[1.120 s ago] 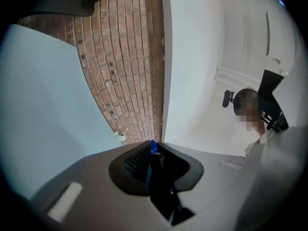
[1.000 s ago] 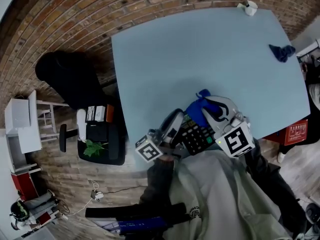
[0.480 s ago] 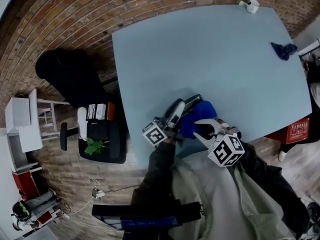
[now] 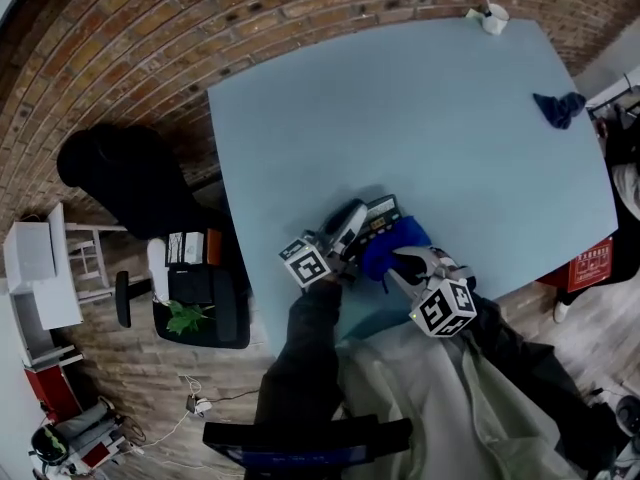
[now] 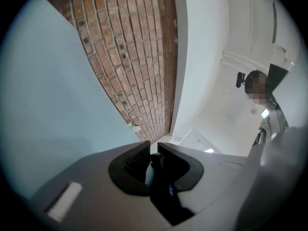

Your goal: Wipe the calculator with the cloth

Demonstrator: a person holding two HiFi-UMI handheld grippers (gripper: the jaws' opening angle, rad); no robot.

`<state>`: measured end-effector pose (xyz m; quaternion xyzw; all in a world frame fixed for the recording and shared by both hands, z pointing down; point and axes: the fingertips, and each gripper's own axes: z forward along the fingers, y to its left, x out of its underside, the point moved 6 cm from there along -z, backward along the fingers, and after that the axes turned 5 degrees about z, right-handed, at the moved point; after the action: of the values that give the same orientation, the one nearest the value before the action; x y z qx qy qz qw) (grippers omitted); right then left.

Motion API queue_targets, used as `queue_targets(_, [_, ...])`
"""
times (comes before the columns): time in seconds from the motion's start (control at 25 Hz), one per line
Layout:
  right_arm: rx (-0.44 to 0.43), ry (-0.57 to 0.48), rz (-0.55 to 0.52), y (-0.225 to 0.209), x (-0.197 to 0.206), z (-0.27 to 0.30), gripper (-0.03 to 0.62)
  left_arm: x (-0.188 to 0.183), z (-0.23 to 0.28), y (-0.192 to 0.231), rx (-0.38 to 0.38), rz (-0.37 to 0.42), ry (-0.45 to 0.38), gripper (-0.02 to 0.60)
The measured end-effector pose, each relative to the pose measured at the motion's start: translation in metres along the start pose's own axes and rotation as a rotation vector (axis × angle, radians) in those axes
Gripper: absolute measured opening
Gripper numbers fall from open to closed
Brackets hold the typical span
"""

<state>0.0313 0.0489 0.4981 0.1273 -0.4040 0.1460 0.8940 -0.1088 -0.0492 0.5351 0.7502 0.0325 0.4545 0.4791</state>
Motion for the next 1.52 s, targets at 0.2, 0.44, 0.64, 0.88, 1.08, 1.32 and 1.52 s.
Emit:
queue_targets(0.2, [0.014, 0.039, -0.007, -0.020, 0.005, 0.028, 0.069, -0.008, 0.021, 0.019, 0.004, 0.054, 0.115, 0.043])
queue_targets(0.44, [0.014, -0.015, 0.049, -0.040, 0.001, 0.047, 0.069, -0.023, 0.034, 0.024, -0.073, 0.113, 0.166, 0.176])
queue_targets(0.64, [0.031, -0.006, -0.001, -0.044, -0.001, 0.056, 0.069, -0.063, 0.007, 0.033, -0.203, 0.207, 0.016, 0.222])
queue_targets(0.88, [0.045, -0.004, -0.056, -0.053, -0.007, 0.075, 0.069, -0.116, -0.042, 0.023, -0.246, 0.250, -0.169, 0.076])
queue_targets(1.08, [0.130, -0.118, -0.021, -0.065, -0.028, 0.052, 0.069, -0.088, -0.077, 0.011, -0.291, 0.201, -0.148, 0.047])
queue_targets(1.32, [0.246, -0.263, 0.214, -0.087, -0.019, 0.007, 0.074, -0.052, -0.103, -0.008, -0.300, 0.114, -0.148, 0.032])
queue_targets(1.52, [0.280, -0.244, 0.391, -0.087, 0.015, -0.020, 0.086, -0.028, -0.118, -0.029, -0.308, 0.064, -0.162, 0.003])
